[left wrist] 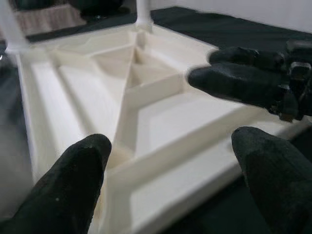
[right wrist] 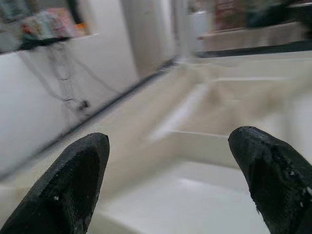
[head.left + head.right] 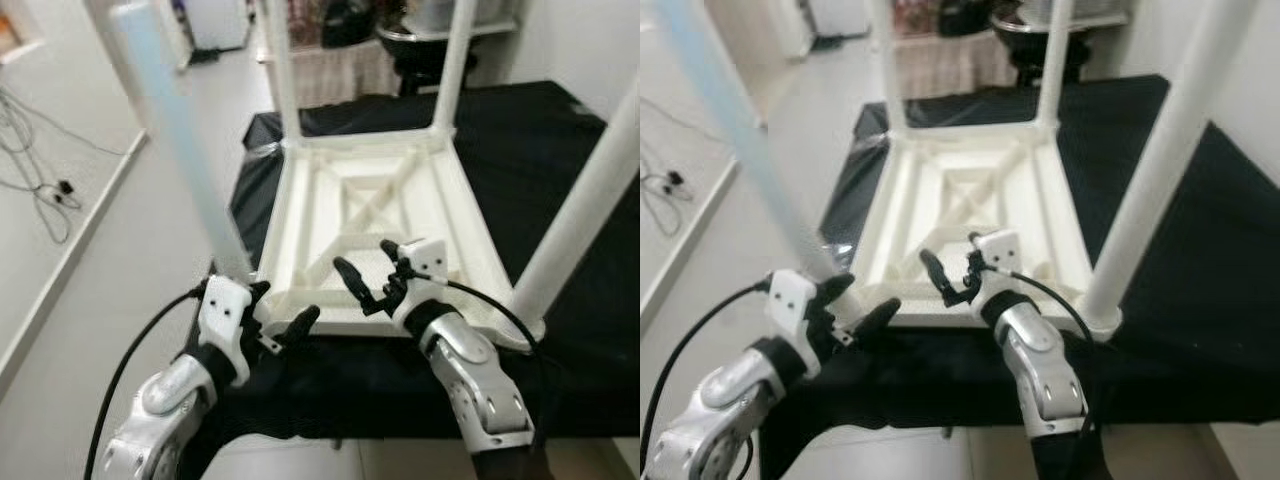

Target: Building children table

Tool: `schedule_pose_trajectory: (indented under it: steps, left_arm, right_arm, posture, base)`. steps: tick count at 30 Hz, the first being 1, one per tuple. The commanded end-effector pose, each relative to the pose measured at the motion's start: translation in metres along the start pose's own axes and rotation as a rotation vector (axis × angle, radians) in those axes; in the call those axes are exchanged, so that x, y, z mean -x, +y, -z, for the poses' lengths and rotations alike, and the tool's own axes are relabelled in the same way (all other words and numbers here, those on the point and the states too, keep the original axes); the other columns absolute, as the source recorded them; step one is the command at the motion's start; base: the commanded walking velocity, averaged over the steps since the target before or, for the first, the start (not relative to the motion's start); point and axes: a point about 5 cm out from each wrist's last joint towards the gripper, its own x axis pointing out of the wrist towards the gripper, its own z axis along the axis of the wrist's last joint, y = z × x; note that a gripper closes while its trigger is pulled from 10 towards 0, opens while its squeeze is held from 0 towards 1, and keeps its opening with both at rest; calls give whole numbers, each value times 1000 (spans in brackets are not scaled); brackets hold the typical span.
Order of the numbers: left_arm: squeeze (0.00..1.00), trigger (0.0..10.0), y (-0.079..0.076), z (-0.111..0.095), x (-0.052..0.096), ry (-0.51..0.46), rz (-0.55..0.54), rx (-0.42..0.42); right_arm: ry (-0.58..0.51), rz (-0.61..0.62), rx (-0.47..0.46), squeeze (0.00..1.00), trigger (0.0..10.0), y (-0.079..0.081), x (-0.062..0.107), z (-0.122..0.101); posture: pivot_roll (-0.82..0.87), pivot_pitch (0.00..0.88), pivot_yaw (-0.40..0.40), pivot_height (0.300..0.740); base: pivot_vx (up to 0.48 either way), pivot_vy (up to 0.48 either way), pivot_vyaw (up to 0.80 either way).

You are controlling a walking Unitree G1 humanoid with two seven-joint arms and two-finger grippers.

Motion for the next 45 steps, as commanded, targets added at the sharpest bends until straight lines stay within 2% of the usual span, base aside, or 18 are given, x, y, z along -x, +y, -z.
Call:
schedule_pose_trajectory:
  steps: [1, 8, 12, 16, 17, 18, 21, 23, 27, 29, 30, 32, 37, 40, 42, 44, 45]
  left_arm:
    - [0, 10000, -1, 2, 4, 20, 18, 3]
    - [0, 10000, -11, 3, 11, 52, 134, 8]
    - [0, 10000, -11, 3, 16, 71, 137, -1]
    - [0, 10000, -7, 6, 24, 96, 78, -7]
    - [0, 10000, -16, 17, 39, 168, 40, 33]
    - [0, 10000, -20, 20, 45, 191, 39, 48]
    - [0, 10000, -24, 22, 50, 206, 46, 60]
    - [0, 10000, -18, 18, 66, 191, -107, 85]
    - [0, 10000, -11, 19, 73, 190, -176, 75]
    - [0, 10000, -10, 19, 74, 191, -184, 73]
    - [0, 10000, 6, 19, 72, 167, -251, 58]
    - [0, 10000, 21, 17, 64, 130, -296, 46]
    - [0, 10000, 31, 11, 53, 92, -307, 32]
    - [0, 10000, 40, 7, 43, 67, -302, 13]
    - [0, 10000, 40, 7, 43, 67, -302, 13]
    - [0, 10000, 41, 6, 37, 61, -273, 5]
    - [0, 10000, 41, 6, 37, 61, -273, 5]
  right_arm:
    - [-2, 11, -5, 0, 10000, -1, 0, 2]
    - [-9, 24, -6, 0, 10000, -4, 1, 0]
    - [-9, 26, -5, 0, 10000, -4, 1, 0]
    - [-6, 27, -5, 0, 10000, -4, 1, 0]
    - [0, 31, 2, 0, 10000, -6, 0, 1]
    - [1, 33, 4, 0, 10000, -7, 0, 1]
    - [1, 34, 6, 0, 10000, -7, -1, 0]
    - [3, 42, 13, 0, 10000, -10, -1, 0]
    - [7, 52, 16, 0, 10000, -14, -1, 0]
    - [8, 54, 16, 0, 10000, -14, -2, 0]
    - [8, 60, 18, 0, 10000, -16, -2, 0]
    - [4, 62, 22, 0, 10000, -18, -2, -2]
    - [-2, 64, 24, 0, 10000, -21, 0, -5]
    - [-18, 53, 17, 0, 10000, -25, 7, -9]
    - [-18, 53, 17, 0, 10000, -25, 7, -9]
    - [-50, 18, -6, 0, 10000, -28, 17, -15]
    - [-50, 18, -6, 0, 10000, -28, 17, -15]
  posture:
    - [-9, 99, 71, 740]
    - [-6, 104, 71, 740]
    - [-7, 105, 73, 740]
    - [-3, 107, 75, 740]
    - [4, 109, 77, 740]
    - [5, 110, 78, 740]
    - [5, 110, 78, 740]
    - [20, 118, 78, 740]
    - [27, 122, 72, 740]
    - [27, 122, 72, 740]
    - [23, 123, 67, 740]
    - [15, 123, 68, 740]
    - [5, 123, 66, 740]
    - [-8, 124, 65, 740]
    - [-8, 124, 65, 740]
    - [-23, 129, 65, 740]
    - [-23, 129, 65, 740]
  base:
    - [300, 0, 0]
    - [0, 0, 0]
    - [0, 0, 0]
    - [0, 0, 0]
    - [0, 0, 0]
    - [0, 0, 0]
    - [0, 0, 0]
    - [0, 0, 0]
    - [0, 0, 0]
    - [0, 0, 0]
    - [0, 0, 0]
    - [0, 0, 0]
    - [0, 0, 0]
    - [0, 0, 0]
    - [0, 0, 0]
    - [0, 0, 0]
    - [0, 0, 0]
